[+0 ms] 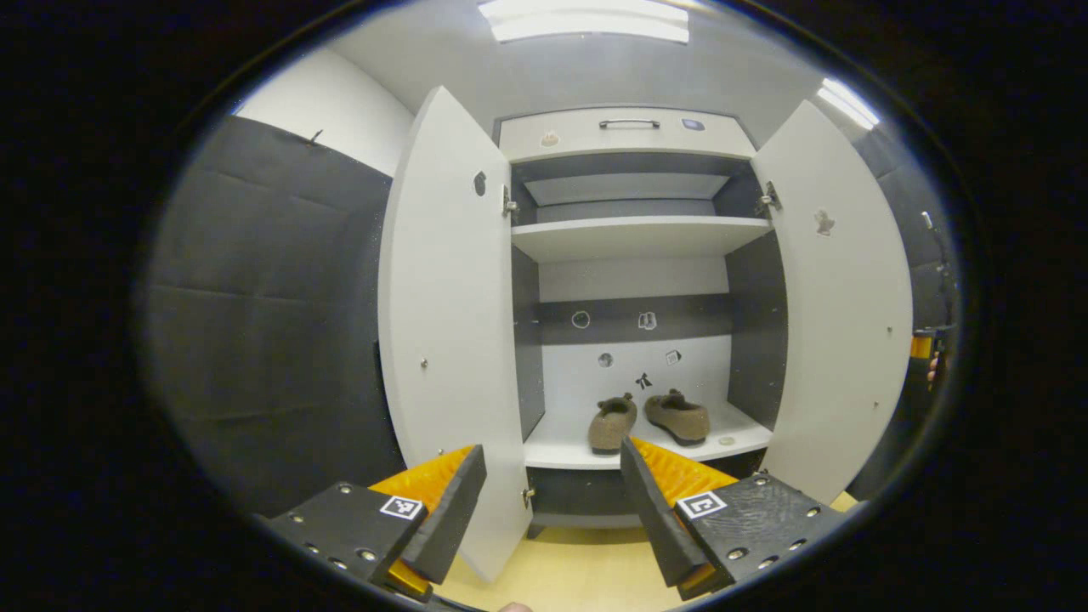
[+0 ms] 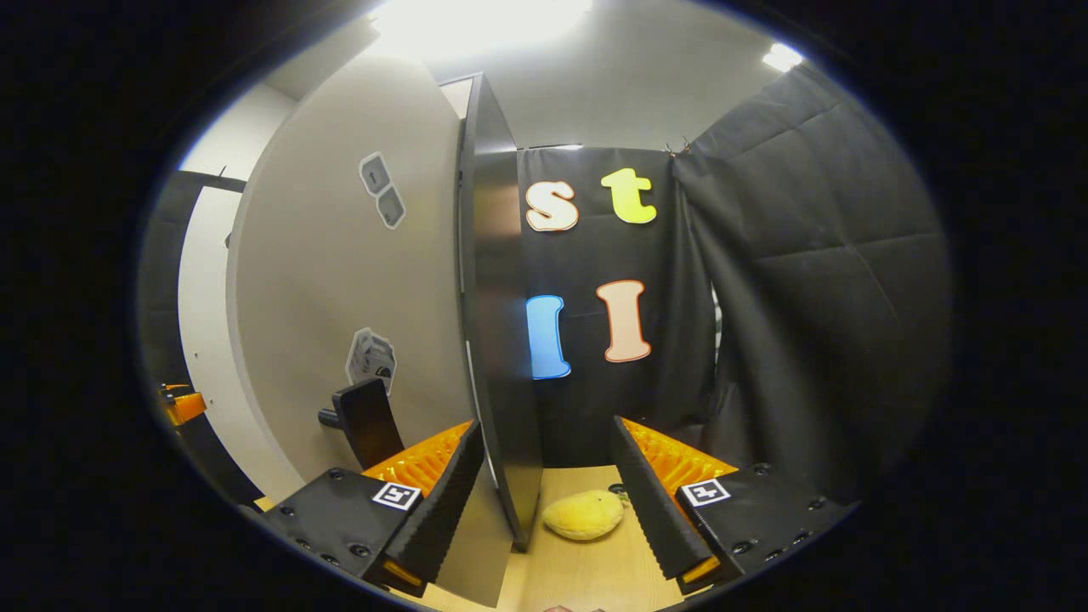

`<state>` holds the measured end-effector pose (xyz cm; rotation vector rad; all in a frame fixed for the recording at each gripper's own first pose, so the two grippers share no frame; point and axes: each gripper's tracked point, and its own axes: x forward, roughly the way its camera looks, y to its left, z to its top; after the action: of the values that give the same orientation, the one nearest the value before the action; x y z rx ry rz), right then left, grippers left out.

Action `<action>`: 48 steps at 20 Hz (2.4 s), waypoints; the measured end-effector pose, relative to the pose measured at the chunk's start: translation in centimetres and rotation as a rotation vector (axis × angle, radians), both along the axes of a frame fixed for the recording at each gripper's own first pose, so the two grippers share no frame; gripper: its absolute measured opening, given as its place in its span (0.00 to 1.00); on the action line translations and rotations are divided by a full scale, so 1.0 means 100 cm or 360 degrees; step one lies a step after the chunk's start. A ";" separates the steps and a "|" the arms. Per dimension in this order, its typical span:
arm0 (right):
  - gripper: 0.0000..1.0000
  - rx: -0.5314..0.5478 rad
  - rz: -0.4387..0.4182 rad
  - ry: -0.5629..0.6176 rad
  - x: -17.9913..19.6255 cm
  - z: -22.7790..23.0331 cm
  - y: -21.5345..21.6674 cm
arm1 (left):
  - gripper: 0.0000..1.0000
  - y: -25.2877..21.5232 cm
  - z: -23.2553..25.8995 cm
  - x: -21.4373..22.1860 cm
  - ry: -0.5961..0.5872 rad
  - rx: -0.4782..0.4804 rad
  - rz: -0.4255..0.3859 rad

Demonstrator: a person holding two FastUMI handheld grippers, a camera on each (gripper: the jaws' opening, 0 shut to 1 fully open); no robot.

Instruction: Grab one shoe with the right hand and put it into the shoe cabinet, grab the other shoe with the left hand and put it into the shoe cabinet; then close the right door with the right hand and the left door with the left hand.

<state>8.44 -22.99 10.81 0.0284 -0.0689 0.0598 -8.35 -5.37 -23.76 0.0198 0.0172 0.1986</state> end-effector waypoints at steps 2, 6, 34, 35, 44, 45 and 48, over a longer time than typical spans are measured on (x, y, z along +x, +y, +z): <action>0.95 -0.0010 -0.0040 -0.0010 -0.005 0.000 0.002 | 0.92 0.010 -0.006 -0.003 0.0030 0.0015 -0.0006; 0.95 -0.0033 -0.0131 -0.0044 -0.015 0.006 0.011 | 0.97 0.031 -0.012 -0.003 0.0053 -0.0005 -0.0050; 0.96 -0.0014 -0.0095 -0.0036 0.005 0.002 0.183 | 0.97 0.227 -0.032 -0.048 -0.0046 -0.0137 0.0072; 0.96 0.0001 -0.0114 -0.0015 0.003 -0.001 0.179 | 0.97 0.238 -0.028 -0.045 -0.0058 -0.0137 0.0076; 0.98 0.0105 -0.0207 0.0085 0.000 -0.011 0.162 | 0.97 0.277 -0.003 0.019 -0.0168 -0.0274 -0.0126; 0.98 0.0103 -0.0212 0.0095 0.000 -0.013 0.162 | 0.98 0.279 -0.001 0.030 -0.0175 -0.0266 -0.0175; 0.98 0.0107 -0.0205 0.0140 -0.002 -0.023 0.165 | 0.86 0.280 0.007 0.050 -0.0174 -0.0245 -0.0287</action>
<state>8.24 -6.50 8.52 0.0939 0.0152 -0.0723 -3.33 22.66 -23.08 -0.1424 -0.0784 0.0174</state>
